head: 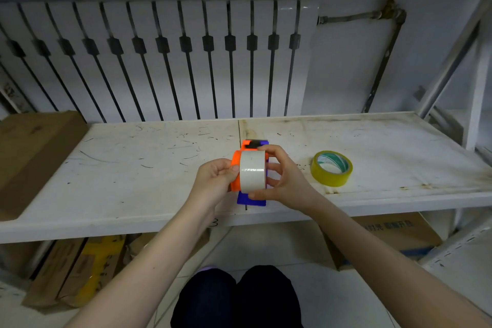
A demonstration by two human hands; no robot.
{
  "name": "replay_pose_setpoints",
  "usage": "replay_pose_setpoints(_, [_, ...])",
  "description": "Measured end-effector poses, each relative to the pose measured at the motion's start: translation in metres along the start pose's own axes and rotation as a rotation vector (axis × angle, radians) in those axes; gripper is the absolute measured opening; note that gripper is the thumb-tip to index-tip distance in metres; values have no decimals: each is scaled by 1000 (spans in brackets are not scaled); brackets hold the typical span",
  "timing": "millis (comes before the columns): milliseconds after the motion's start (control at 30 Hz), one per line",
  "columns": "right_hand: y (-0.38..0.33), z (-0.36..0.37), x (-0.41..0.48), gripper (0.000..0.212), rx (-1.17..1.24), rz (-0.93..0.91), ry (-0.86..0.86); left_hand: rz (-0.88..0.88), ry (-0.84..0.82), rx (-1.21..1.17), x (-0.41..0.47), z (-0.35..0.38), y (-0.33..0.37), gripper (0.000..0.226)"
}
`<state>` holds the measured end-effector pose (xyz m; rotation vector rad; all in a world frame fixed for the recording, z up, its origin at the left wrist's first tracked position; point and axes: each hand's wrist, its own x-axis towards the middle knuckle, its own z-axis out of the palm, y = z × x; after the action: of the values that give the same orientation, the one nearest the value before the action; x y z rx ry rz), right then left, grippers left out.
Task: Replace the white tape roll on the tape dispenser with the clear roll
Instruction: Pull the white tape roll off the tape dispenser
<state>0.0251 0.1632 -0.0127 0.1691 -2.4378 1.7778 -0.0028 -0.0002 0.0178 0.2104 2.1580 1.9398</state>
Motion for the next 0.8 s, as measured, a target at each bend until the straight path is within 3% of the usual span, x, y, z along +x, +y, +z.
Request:
replay_pose_setpoints(100, [6, -7, 1, 78, 15, -19, -17, -3, 28, 13, 2, 7, -2, 17])
replay_pose_setpoints(233, [13, -17, -2, 76, 154, 117, -52, 45, 66, 67, 3, 22, -2, 13])
replay_pose_setpoints(433, [27, -19, -5, 86, -109, -54, 110, -31, 127, -35, 11, 30, -5, 19])
replay_pose_setpoints(567, [32, -36, -8, 83, 150, 60, 22, -39, 114, -42, 14, 40, 1, 17])
replay_pose_setpoints(633, [35, -44, -10, 84, 163, 90, 18, -59, 117, -49, 14, 44, -1, 16])
replay_pose_setpoints(800, [37, -49, -15, 92, -31, -33, 200, -52, 147, -57, 17, 53, -1, 16])
